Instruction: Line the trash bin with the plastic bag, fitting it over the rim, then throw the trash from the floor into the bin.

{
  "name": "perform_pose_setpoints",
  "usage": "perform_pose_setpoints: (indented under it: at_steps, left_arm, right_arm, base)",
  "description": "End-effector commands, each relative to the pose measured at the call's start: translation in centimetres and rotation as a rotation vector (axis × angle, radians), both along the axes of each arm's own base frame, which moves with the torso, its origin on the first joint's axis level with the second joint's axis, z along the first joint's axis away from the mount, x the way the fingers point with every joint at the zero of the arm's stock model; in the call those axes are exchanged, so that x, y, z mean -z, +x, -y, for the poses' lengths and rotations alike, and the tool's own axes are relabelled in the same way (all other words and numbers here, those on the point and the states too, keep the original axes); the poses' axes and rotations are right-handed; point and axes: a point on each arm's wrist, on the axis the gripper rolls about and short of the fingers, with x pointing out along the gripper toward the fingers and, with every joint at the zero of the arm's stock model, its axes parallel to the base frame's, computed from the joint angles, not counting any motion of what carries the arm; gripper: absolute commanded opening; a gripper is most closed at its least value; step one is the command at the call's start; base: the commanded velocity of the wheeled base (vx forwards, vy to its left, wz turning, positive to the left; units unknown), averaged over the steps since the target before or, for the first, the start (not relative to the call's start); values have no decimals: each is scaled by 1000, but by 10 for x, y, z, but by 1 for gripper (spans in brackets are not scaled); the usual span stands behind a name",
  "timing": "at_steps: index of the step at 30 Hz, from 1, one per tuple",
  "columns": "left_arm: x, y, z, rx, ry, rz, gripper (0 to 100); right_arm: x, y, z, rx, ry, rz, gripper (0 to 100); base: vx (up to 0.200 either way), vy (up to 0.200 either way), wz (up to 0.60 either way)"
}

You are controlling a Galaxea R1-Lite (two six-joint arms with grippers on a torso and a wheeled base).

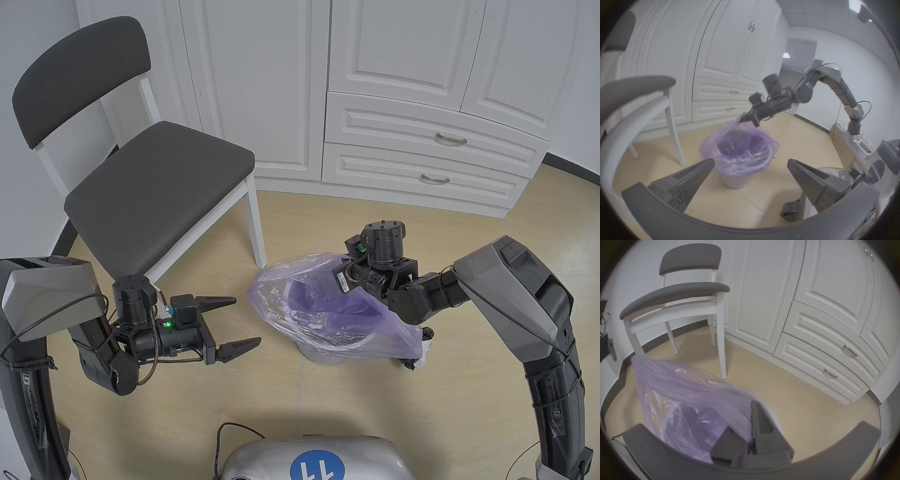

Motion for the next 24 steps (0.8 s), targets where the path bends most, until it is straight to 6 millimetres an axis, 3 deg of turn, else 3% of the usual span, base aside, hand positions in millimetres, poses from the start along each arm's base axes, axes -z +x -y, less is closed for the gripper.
perform_pose_setpoints:
  at_steps: [1,10,14,15,17,24]
  left_arm:
    - [-6,-6,-17,-27,-18,40,100]
    - [-11,-3,-14,-82,-53,57,100]
    - [-17,0,-7,-121,-88,58,100]
    - [-19,2,-4,-139,-97,58,100]
    - [-21,4,2,-175,-112,52,100]
    - [-28,10,21,-306,-140,75,100]
  right_arm:
    - [11,23,8,54,5,-11,0]
    - [7,47,27,110,30,39,0]
    - [5,59,25,173,57,98,0]
    - [18,61,24,191,58,81,0]
    - [24,62,24,205,57,84,0]
    - [20,61,16,195,109,169,0]
  base:
    - [0,0,0]
    - [0,0,0]
    - [0,0,0]
    - [0,0,0]
    - [0,0,0]
    - [0,0,0]
